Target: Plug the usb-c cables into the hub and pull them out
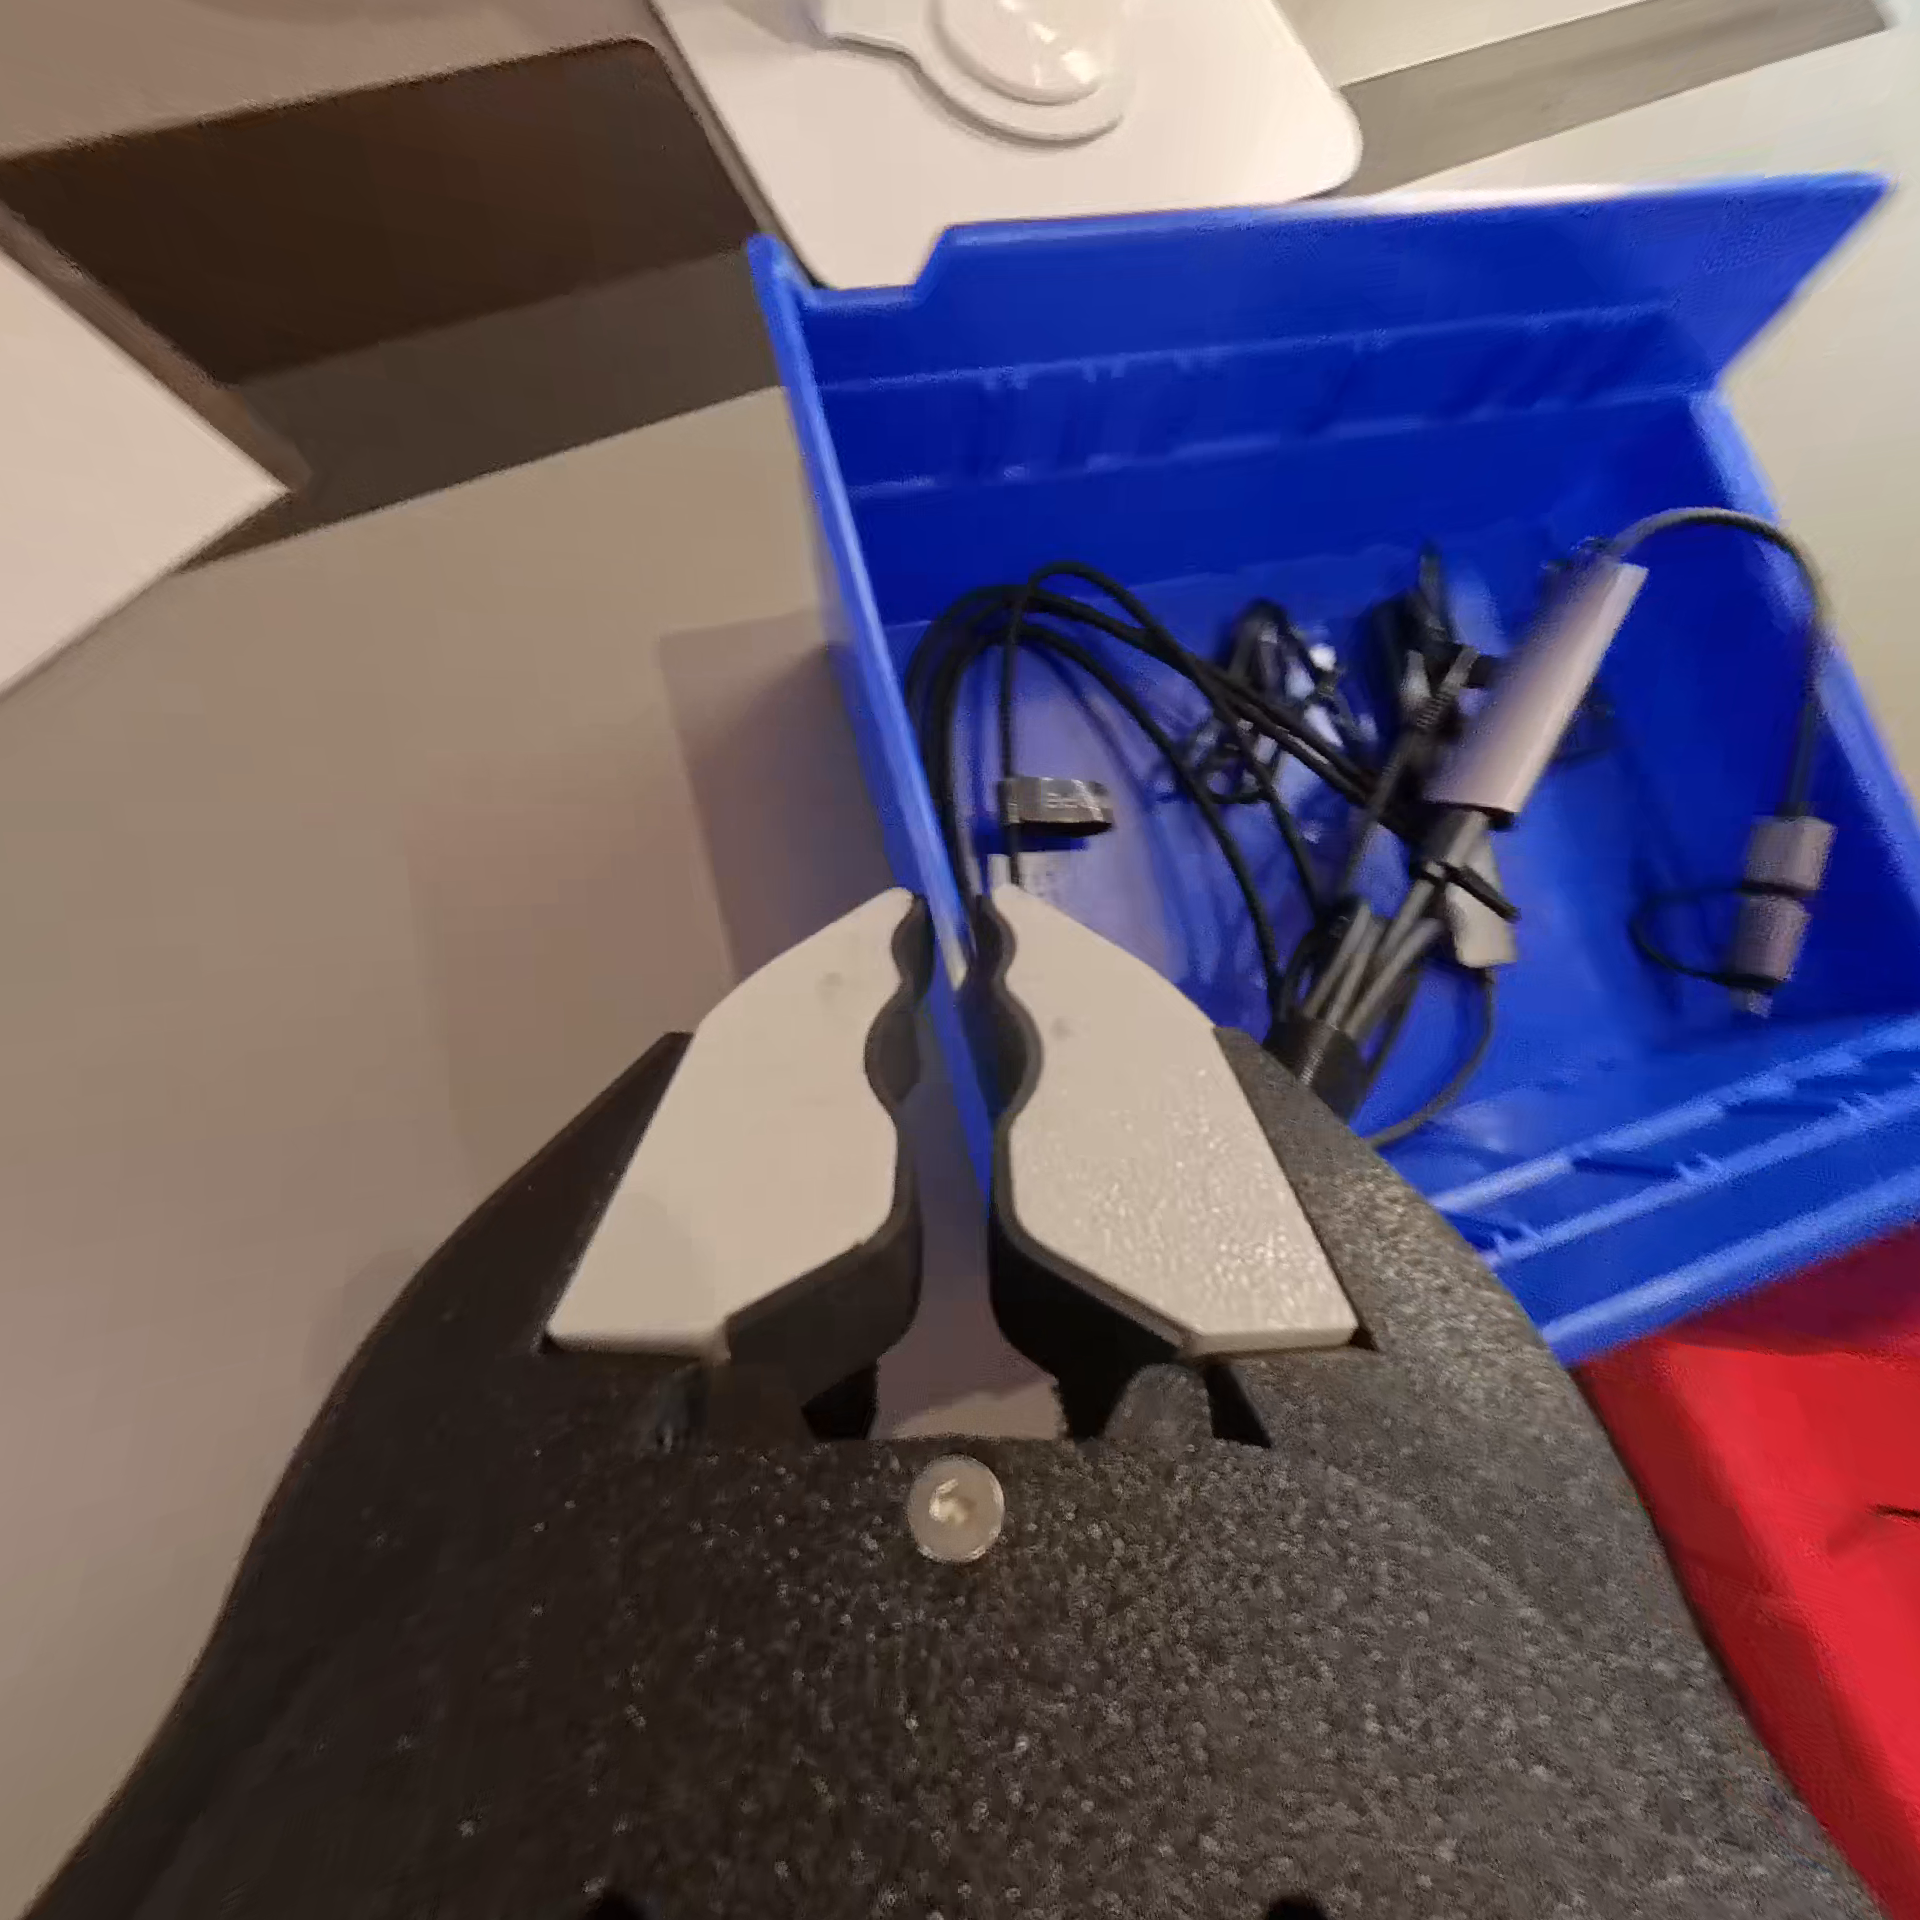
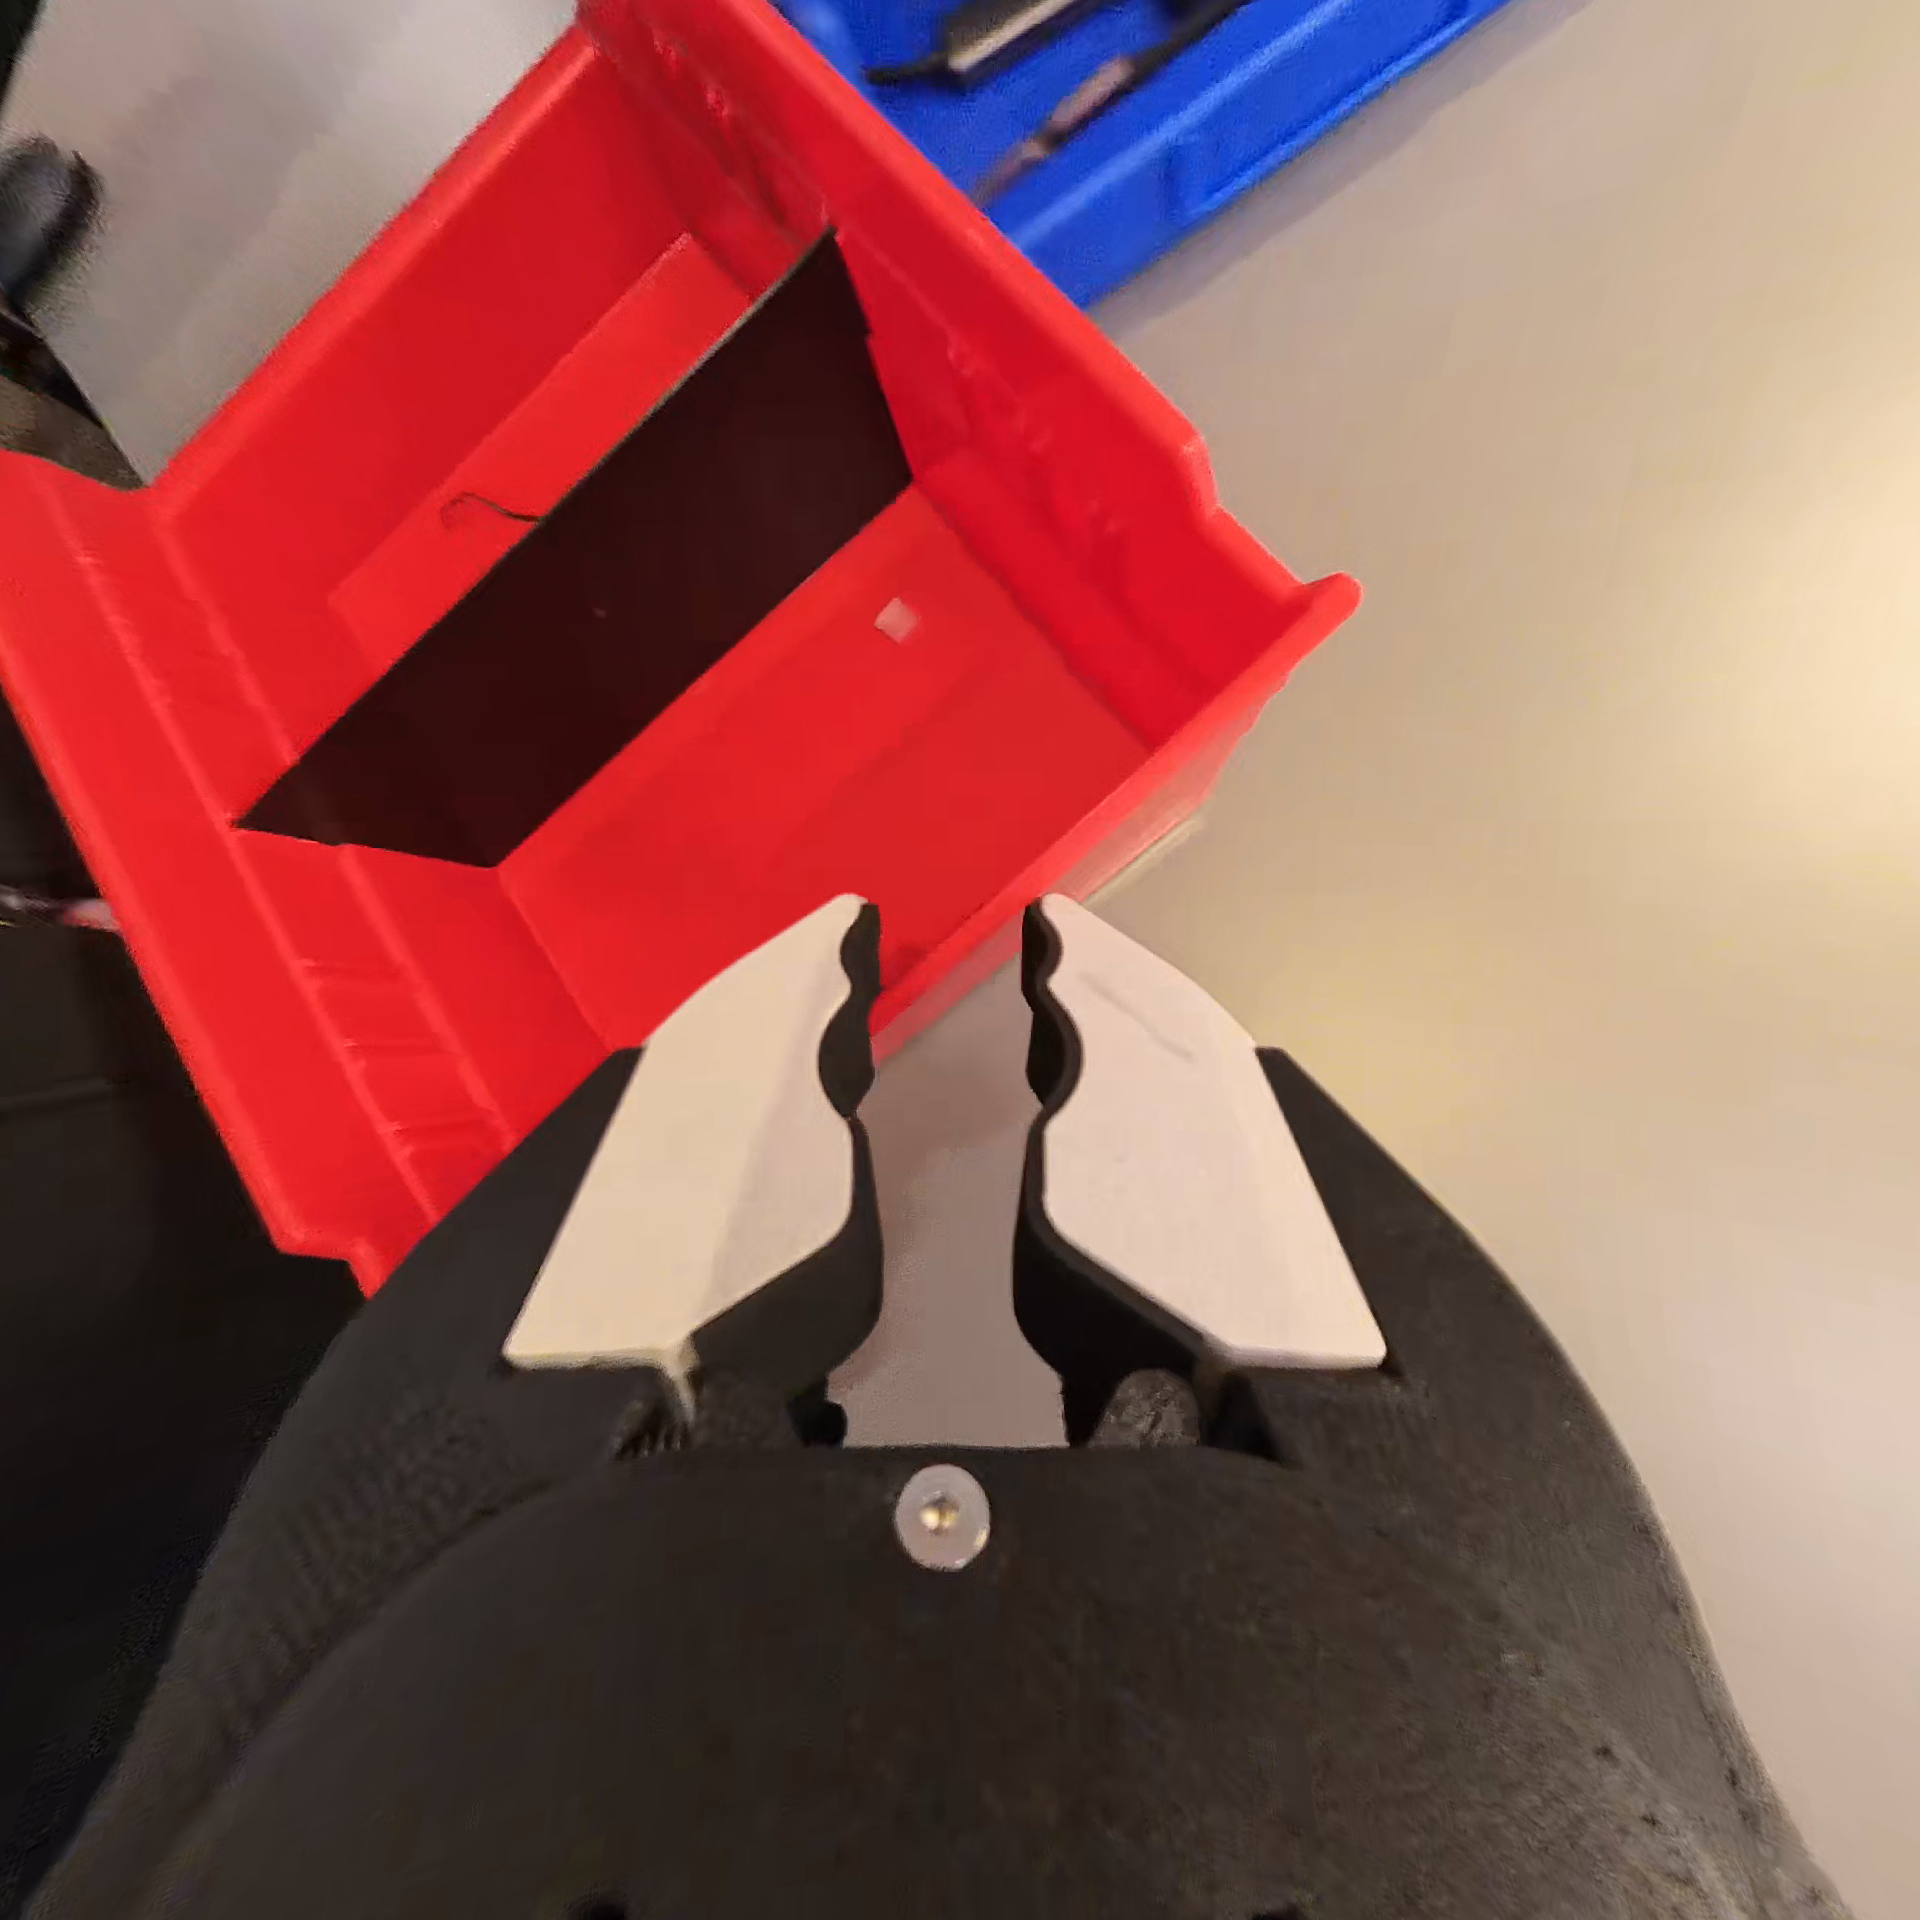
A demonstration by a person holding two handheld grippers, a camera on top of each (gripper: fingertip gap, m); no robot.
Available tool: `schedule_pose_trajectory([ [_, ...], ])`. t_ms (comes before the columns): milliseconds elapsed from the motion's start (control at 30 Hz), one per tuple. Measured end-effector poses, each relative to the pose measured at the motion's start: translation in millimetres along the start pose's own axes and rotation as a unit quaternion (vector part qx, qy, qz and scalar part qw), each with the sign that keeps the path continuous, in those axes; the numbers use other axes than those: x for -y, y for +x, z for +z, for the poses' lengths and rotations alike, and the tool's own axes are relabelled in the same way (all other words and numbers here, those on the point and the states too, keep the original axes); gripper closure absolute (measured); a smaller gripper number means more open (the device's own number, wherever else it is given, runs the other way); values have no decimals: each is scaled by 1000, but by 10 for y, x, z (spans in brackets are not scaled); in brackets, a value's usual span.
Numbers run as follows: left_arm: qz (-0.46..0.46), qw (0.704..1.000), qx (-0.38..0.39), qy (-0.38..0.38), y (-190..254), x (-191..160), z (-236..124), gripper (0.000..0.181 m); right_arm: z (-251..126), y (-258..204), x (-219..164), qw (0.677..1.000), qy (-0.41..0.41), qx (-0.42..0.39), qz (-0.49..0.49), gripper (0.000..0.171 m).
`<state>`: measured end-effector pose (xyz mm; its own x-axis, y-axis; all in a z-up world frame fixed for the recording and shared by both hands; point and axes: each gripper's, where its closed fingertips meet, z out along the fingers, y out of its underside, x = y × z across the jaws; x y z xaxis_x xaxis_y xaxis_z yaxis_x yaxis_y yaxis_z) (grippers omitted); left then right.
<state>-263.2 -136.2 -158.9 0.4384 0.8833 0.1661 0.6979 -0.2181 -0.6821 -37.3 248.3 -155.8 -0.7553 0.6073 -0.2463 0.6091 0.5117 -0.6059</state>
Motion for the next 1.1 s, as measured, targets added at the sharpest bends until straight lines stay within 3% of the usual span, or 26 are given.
schedule_pose_trajectory([
  [33, 16, 1000, 15, 5, -67, -26, -32, 174, -36, 78, 2, 1000, -9, -9, -15, 146],
  [467, 107, 988, 109, -9, -1295, -738, -987, 172, -328, 1766, 422, 950, -134, -224, -171, 156],
  [633, 175, 948, 262, -40, -1870, -795, -1461, 142, -369, 2163, 781, 906, -121, -331, -235, 156],
  [700, 170, 943, 286, -7, -1733, -715, -1657, 136, -423, 2057, 879, 900, -104, -348, -242, 152],
  [767, 151, 944, 294, 27, -1466, -711, -1832, 131, -454, 1750, 941, 914, -69, -328, -227, 146],
  [900, 26, 952, 291, 86, -897, -1036, -2146, 125, -551, 924, 885, 954, 34, -244, -171, 141],
  [1000, -71, 958, 236, 149, -430, -1297, -2158, 120, -526, 384, 697, 967, 90, -178, -160, 137],
  [1100, -150, 961, 182, 144, -99, -1557, -1933, 111, -338, 27, 594, 969, 110, -141, -171, 128],
])
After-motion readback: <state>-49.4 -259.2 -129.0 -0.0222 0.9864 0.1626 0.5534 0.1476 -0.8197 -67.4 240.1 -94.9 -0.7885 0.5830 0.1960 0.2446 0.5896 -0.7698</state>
